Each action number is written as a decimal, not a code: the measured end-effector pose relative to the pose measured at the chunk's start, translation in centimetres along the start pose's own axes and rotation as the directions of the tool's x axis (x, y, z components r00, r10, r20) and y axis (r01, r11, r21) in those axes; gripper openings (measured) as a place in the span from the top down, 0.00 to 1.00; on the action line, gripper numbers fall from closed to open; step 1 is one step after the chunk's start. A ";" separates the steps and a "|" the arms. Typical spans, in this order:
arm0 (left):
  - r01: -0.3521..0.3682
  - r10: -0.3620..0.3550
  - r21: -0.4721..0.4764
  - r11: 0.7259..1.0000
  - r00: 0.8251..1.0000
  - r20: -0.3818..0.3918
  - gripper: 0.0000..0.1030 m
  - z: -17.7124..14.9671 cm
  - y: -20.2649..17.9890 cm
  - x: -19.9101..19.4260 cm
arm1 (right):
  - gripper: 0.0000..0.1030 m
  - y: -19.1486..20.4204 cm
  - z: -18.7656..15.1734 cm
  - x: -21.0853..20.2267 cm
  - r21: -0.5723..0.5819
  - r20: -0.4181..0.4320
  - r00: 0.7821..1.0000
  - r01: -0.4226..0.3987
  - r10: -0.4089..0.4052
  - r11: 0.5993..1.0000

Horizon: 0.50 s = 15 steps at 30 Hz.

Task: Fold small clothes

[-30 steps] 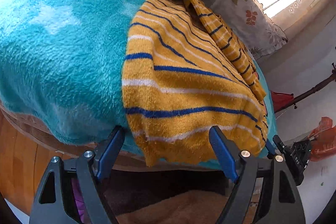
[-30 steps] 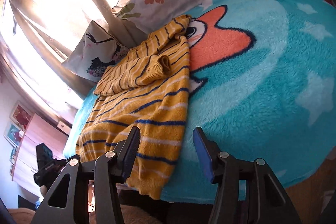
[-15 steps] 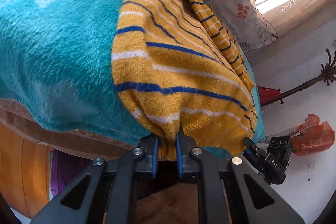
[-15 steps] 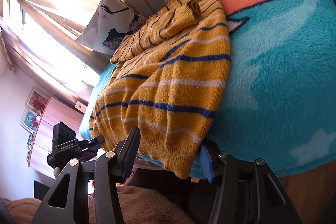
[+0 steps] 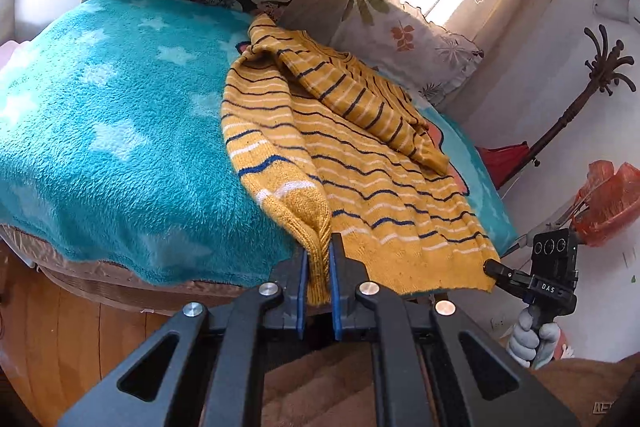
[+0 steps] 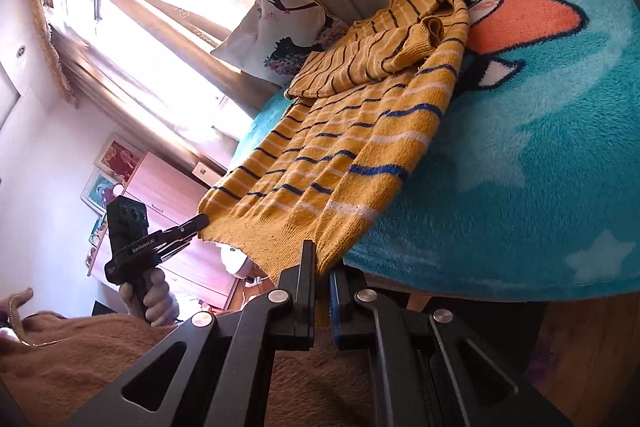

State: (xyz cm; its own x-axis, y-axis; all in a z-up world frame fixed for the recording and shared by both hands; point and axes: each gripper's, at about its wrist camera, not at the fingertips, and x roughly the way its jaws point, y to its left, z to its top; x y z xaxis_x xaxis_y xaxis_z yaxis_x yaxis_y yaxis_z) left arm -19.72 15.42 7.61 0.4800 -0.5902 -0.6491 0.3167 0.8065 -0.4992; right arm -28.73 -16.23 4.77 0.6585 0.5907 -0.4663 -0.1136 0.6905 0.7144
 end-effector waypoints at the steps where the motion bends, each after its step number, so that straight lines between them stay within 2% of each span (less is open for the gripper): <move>1: 0.004 -0.004 -0.002 1.000 1.000 0.008 0.91 0.5 0.1 0.0 | 0.94 0.1 0.3 0.1 0.000 0.005 1.000 -0.005 0.005 1.000; 4: 0.004 -0.004 0.008 1.000 0.999 0.051 0.91 2.8 -0.1 0.0 | 0.94 1.4 2.2 0.1 -0.047 0.031 0.999 -0.007 0.008 0.999; 8: 0.002 -0.005 0.037 0.999 0.994 0.105 0.91 7.6 -0.7 0.8 | 0.94 3.8 6.8 0.7 -0.130 0.086 0.996 -0.008 0.019 0.991; 12: -0.058 0.047 0.079 0.995 0.990 0.132 0.91 13.7 -1.7 3.3 | 0.94 4.9 12.4 1.9 -0.202 0.135 0.991 0.042 -0.015 0.978; 15: -0.094 0.085 0.069 0.993 0.990 0.116 0.91 18.7 -1.6 6.2 | 0.94 4.5 16.9 3.9 -0.224 0.143 0.988 0.083 -0.052 0.971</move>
State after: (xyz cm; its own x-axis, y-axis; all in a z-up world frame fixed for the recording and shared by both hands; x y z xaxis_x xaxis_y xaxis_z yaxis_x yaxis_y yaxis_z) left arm -1.92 11.07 15.12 0.5971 -0.5114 -0.6180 0.3262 0.8586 -0.3954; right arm -14.12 -17.84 14.94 0.7629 0.4887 -0.4233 -0.2222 0.8130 0.5383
